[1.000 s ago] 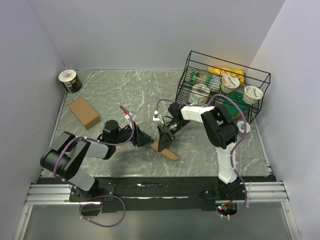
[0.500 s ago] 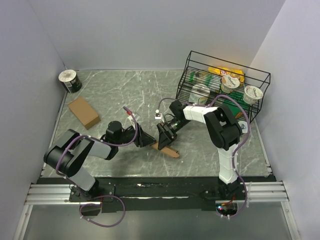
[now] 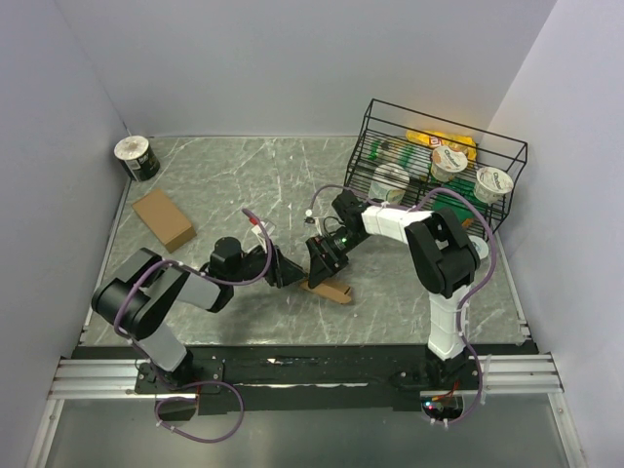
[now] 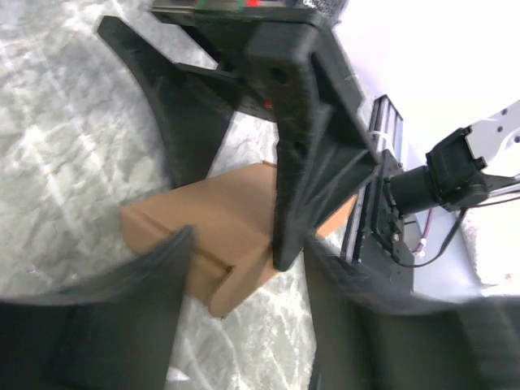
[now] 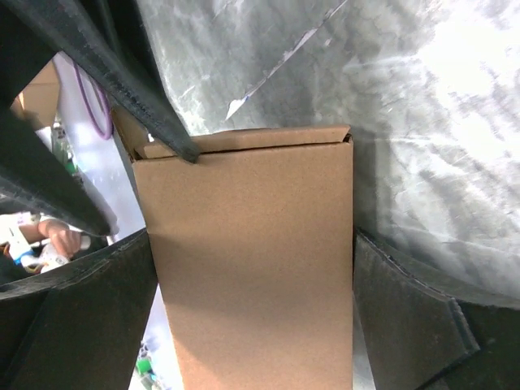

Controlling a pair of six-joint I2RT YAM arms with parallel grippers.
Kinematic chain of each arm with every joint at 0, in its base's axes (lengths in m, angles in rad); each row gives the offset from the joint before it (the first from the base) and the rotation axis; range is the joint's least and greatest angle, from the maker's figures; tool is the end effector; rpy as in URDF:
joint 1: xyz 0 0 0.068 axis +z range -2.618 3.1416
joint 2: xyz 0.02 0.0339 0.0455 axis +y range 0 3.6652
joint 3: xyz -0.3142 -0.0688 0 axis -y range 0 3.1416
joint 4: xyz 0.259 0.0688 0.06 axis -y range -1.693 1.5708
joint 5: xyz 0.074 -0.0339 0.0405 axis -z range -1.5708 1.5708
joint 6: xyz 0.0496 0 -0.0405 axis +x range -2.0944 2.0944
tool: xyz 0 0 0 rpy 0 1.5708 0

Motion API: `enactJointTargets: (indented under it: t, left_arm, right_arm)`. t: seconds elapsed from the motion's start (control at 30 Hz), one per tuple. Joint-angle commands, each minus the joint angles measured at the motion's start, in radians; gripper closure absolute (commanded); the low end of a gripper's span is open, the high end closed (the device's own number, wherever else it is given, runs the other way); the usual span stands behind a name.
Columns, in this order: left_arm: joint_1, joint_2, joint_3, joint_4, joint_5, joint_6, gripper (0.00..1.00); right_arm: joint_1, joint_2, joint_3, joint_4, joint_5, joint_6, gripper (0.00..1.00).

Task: Fold the paper box

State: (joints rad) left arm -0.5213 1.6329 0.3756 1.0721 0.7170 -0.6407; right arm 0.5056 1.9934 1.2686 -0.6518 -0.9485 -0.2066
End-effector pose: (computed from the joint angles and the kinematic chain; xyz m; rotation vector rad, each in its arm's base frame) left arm 0.2317 -0.1707 0.1787 0.4677 1.8961 -1.4337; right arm 0.3325 0.2302 0.1723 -1.0880 2.5305 1.4363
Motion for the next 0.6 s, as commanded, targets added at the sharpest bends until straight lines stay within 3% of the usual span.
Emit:
enactJointTargets:
  t: [0.0, 0.07, 0.17, 0.57]
  left_arm:
    - [-0.023, -0.03, 0.039, 0.042, 0.003, -0.033, 0.21]
    - [-0.019, -0.07, 0.051, 0.009, -0.031, -0.028, 0.12]
    - [-0.008, -0.12, 0.06, -0.041, -0.057, -0.017, 0.1]
    - [0.012, -0.096, 0.055, -0.143, -0.07, -0.013, 0.22]
  right_arm:
    - [-0.021, 0.005, -0.008, 0.09, 0.039, -0.004, 0.09]
    - [-0.032, 0.011, -0.014, 0.096, -0.01, -0.01, 0.1]
    - [-0.056, 0.034, -0.012, 0.092, -0.073, -0.019, 0.1]
    - [-0.101, 0.079, -0.002, 0.08, -0.147, -0.04, 0.1]
